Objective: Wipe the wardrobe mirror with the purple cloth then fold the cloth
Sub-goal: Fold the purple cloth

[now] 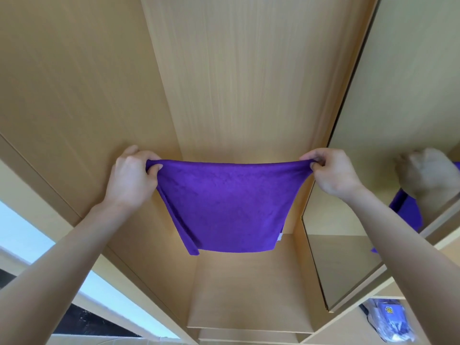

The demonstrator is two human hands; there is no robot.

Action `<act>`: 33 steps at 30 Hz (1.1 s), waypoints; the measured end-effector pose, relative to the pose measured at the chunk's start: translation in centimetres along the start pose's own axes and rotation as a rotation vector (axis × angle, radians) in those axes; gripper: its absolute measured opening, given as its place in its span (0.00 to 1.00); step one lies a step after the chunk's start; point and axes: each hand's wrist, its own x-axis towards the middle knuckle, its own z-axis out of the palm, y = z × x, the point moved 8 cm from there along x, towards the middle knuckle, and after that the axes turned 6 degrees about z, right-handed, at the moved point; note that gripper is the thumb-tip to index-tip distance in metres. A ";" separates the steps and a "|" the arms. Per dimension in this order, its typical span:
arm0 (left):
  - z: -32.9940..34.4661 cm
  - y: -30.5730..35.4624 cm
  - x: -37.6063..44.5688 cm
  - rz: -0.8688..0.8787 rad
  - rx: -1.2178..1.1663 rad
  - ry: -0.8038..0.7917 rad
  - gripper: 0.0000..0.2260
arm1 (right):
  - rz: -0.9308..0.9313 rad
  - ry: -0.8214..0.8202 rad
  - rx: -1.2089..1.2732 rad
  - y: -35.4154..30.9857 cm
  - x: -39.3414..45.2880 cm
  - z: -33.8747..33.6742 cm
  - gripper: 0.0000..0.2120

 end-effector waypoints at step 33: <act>6.4 11.7 -3.3 -0.293 -0.828 -0.340 0.10 | 0.364 -0.638 0.857 -8.5 -9.9 6.9 0.15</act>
